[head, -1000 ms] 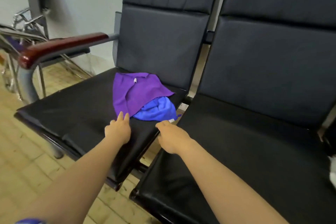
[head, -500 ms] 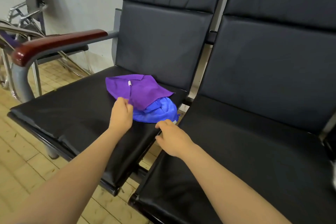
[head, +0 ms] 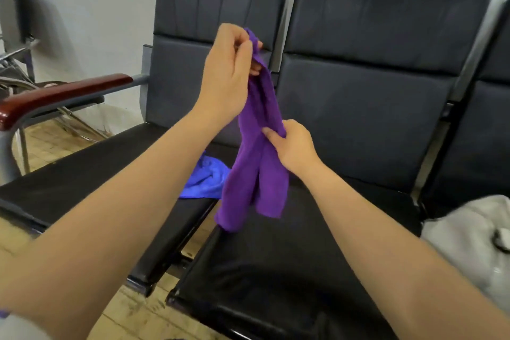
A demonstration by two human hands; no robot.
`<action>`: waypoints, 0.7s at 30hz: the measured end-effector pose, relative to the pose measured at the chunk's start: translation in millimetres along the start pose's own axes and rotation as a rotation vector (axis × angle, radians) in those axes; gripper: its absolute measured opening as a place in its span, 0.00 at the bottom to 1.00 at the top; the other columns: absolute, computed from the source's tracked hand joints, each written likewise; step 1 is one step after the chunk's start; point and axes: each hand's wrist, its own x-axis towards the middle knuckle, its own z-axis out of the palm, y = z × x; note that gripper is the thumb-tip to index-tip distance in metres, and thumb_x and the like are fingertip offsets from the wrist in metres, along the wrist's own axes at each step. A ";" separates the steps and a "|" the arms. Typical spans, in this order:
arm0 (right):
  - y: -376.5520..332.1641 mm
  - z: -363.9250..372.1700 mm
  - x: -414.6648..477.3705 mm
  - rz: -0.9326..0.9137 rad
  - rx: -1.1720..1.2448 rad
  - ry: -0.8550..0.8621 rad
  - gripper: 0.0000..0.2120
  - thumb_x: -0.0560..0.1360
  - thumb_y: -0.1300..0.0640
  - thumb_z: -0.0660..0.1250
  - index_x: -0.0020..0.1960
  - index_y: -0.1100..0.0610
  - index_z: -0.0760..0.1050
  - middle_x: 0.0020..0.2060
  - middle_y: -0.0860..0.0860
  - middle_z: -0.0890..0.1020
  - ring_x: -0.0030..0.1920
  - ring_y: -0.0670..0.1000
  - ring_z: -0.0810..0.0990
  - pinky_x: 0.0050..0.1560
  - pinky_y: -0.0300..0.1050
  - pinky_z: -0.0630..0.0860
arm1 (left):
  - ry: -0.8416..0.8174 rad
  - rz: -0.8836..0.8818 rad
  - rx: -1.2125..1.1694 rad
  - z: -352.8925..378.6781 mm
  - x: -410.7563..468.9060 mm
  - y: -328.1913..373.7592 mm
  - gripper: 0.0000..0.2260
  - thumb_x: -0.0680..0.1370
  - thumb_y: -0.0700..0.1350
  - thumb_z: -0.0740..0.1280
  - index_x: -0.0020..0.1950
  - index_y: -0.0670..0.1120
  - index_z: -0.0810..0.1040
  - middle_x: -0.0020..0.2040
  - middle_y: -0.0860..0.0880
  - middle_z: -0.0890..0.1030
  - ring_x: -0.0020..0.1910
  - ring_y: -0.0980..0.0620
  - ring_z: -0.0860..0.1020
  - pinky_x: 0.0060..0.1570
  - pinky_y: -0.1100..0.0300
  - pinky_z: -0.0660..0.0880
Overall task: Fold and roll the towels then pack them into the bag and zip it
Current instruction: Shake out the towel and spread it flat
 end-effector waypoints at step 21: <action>95.5 -251.1 -86.4 0.476 0.842 0.503 0.04 0.74 0.58 0.70 0.41 0.56 0.79 0.34 0.50 0.83 0.34 0.47 0.80 0.37 0.41 0.77 | -0.073 -0.526 0.089 63.3 -35.7 -17.8 0.09 0.76 0.48 0.70 0.40 0.45 0.76 0.35 0.51 0.74 0.35 0.55 0.70 0.33 0.65 0.67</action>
